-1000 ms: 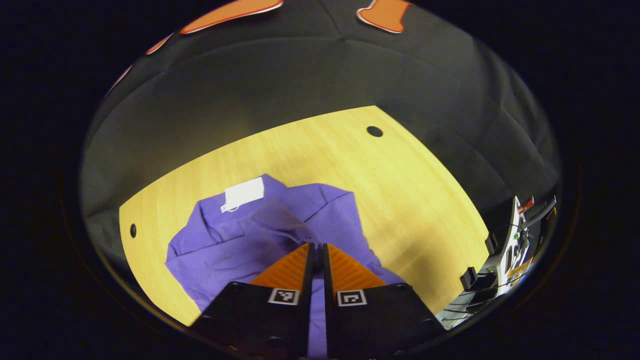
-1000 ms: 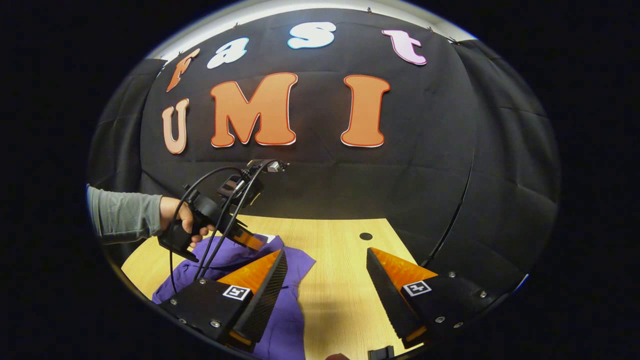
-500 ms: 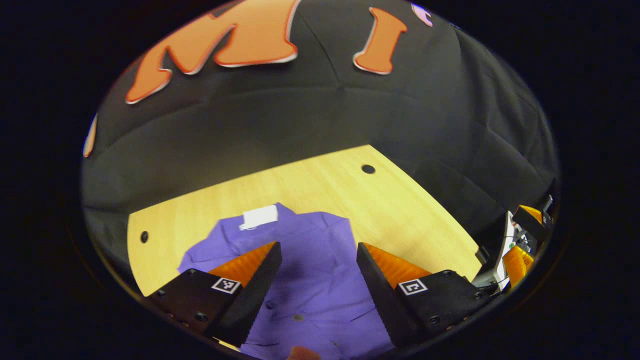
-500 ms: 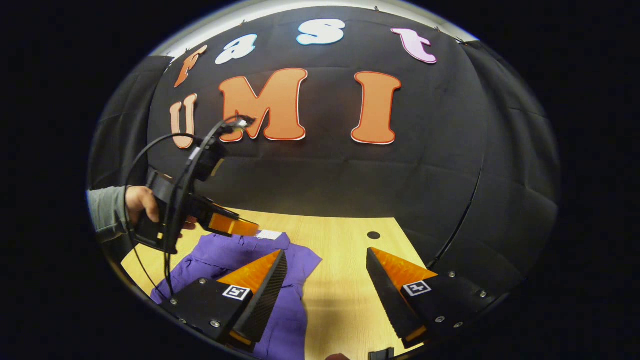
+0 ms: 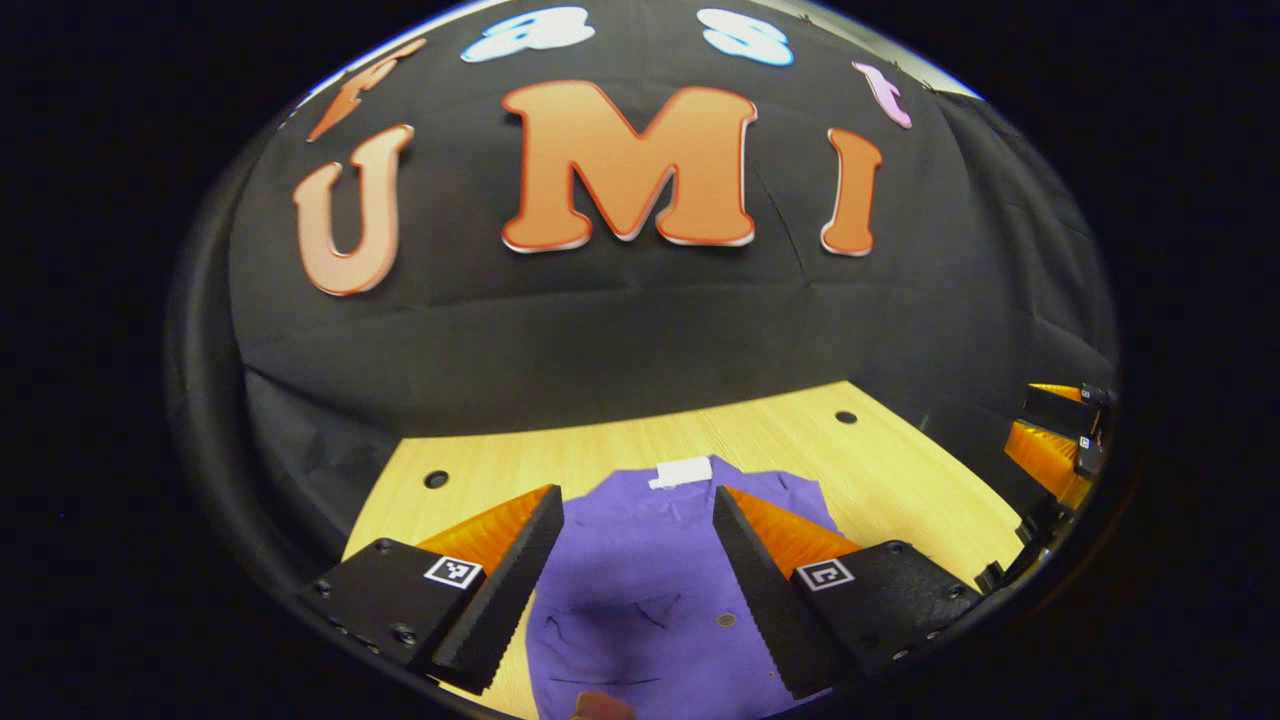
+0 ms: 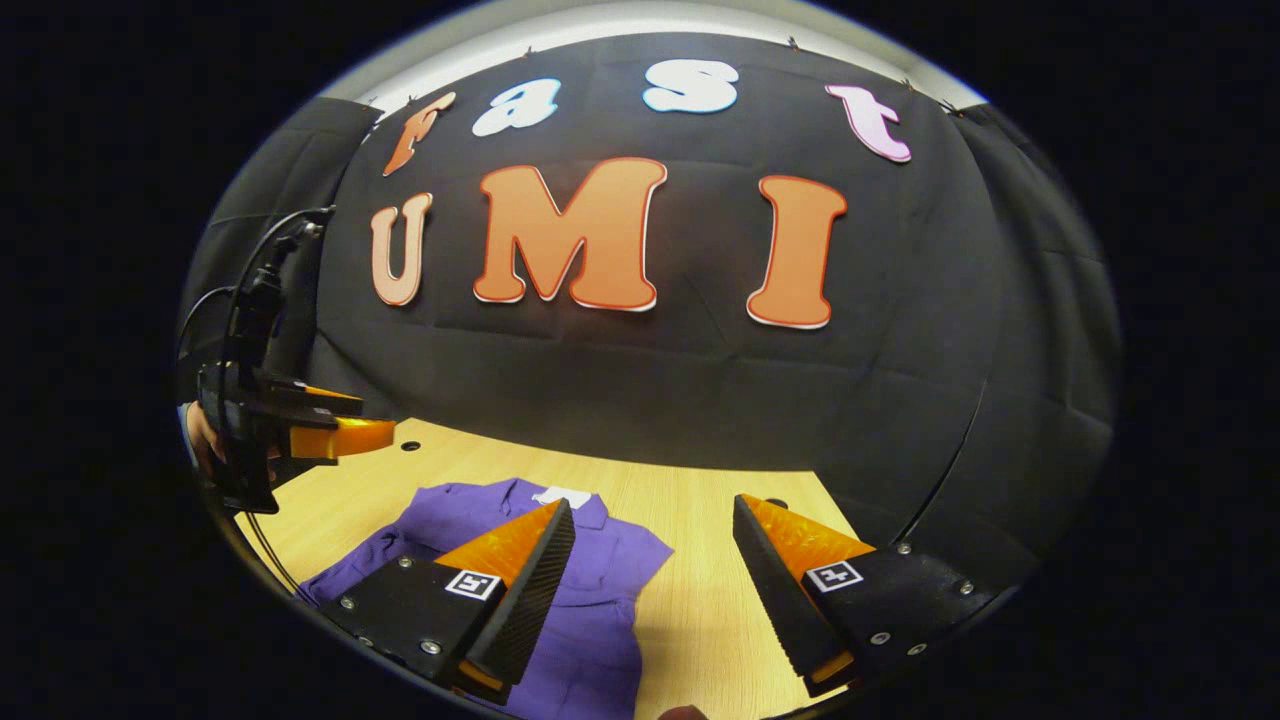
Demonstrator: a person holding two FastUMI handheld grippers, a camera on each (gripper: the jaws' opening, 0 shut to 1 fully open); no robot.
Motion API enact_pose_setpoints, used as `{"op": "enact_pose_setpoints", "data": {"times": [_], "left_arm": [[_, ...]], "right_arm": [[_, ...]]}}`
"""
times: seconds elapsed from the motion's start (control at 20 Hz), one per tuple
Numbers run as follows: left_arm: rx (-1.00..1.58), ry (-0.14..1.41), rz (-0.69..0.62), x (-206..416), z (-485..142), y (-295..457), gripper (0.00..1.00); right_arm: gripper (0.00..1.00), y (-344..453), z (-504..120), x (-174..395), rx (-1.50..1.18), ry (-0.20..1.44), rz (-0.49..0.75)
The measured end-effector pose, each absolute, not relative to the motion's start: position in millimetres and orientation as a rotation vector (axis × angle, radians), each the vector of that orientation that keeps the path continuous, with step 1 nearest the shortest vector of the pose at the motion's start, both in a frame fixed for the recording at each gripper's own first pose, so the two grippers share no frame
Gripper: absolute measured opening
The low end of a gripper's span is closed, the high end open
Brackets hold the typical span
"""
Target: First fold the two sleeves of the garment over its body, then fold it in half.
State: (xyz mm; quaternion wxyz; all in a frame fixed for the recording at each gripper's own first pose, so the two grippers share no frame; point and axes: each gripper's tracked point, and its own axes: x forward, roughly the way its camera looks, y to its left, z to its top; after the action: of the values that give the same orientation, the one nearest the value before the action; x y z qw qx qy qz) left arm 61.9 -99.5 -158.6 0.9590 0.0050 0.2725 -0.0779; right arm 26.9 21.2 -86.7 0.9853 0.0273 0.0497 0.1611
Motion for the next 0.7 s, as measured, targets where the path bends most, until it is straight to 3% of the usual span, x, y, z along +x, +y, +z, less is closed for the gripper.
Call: {"op": "enact_pose_setpoints", "data": {"times": [0.15, 0.4, 0.7], "left_arm": [[0.033, 0.43, -0.081, 39.6, -135.8, -62.0, 0.98], [0.047, 0.36, 0.023, -18.5, -124.9, -26.6, 0.97], [0.066, 0.582, 0.039, -83.7, -193.0, -17.7, 0.97]], "right_arm": [[0.95, 26.5, -78.7, 20.2, 0.032, 0.052, 0.31], [0.95, 30.6, -106.4, -0.3, 0.008, 0.143, 0.326], [0.95, 29.4, -166.3, -32.7, -0.014, 0.35, 0.364]]}}
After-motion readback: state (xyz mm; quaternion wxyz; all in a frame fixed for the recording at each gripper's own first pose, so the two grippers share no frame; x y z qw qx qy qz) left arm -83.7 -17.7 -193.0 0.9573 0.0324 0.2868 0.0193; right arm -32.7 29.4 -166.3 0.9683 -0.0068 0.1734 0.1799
